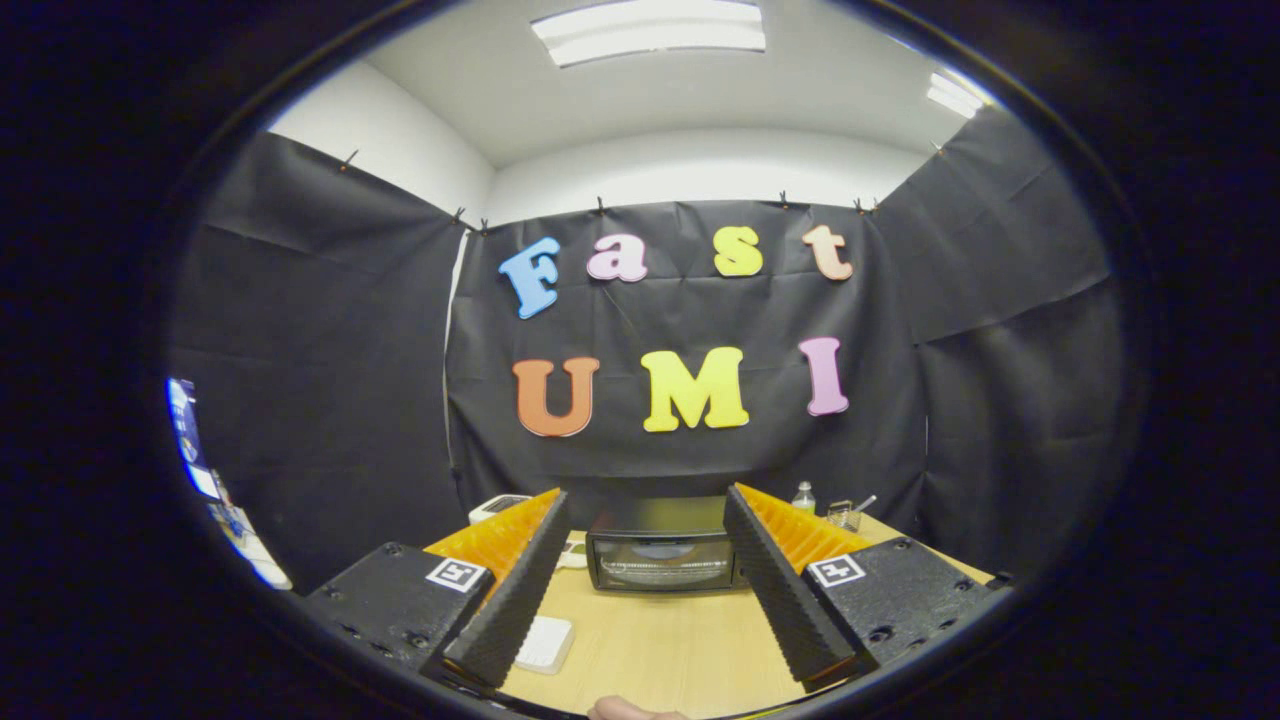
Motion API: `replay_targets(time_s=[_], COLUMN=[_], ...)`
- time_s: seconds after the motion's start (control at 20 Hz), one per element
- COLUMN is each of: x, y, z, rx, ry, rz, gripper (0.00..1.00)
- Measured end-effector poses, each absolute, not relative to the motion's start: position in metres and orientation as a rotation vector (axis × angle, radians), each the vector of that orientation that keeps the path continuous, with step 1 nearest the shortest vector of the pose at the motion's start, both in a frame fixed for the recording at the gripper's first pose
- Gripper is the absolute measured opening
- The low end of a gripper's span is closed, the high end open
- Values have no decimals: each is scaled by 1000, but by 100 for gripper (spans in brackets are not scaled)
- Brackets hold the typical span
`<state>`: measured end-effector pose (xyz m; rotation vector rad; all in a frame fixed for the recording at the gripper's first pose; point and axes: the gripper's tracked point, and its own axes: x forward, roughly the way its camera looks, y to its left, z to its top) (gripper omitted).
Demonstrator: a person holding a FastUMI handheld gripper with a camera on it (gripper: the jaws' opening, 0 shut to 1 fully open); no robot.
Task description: Open the toaster oven, put the food inside, and close the toaster oven door.
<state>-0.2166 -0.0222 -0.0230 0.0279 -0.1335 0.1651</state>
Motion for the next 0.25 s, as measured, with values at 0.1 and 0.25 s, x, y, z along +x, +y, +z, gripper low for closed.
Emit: replay_targets(time_s=[0.1,0.25], x=[-216,-212], y=[-29,-41], z=[-27,-29], rx=[37,56], ry=[-123,-119], rz=[163,143], gripper=[100,100])
